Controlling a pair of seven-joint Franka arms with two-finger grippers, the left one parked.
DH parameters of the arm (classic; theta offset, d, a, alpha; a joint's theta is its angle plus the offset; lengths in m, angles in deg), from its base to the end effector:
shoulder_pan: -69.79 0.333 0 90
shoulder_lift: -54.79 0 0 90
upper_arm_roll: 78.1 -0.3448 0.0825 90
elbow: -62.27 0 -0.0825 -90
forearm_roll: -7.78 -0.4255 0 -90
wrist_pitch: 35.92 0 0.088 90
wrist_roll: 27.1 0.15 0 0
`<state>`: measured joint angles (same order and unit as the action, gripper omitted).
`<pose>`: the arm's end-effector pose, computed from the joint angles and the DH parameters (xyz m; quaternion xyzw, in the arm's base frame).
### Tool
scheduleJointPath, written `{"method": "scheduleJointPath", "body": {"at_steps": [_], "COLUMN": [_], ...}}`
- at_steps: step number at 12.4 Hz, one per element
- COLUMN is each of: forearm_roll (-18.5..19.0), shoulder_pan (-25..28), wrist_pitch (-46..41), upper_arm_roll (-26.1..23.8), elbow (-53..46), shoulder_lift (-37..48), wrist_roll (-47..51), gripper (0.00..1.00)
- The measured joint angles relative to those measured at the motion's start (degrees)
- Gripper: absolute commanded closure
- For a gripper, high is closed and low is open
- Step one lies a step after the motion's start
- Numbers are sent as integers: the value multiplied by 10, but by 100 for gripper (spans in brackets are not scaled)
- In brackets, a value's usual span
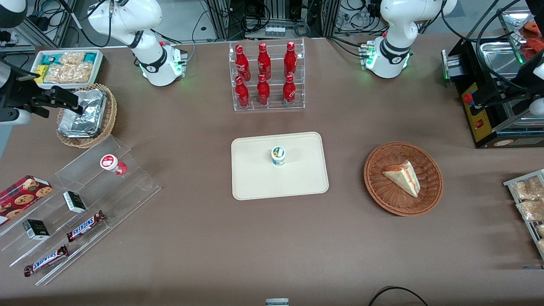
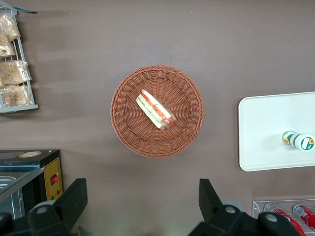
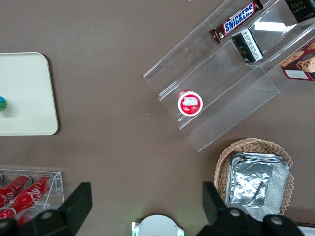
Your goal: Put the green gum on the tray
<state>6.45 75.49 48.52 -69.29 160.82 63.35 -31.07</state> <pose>0.5284 -0.0305 0.6101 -0.9985 -0.0095 0.0478 0.0259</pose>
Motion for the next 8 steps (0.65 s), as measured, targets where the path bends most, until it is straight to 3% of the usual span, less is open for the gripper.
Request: {"method": "scheduleJointPath", "body": {"at_steps": [5,8], "forearm_roll": [0,0], "shoulder_pan": [-55,-58], "wrist_pitch": [0,0], "upper_arm_roll": [-46,-55], "elbow": [0,0], "shoulder_lift": [-4,-7], "wrist_roll": [-6,-6], "gripper": [0,0]}}
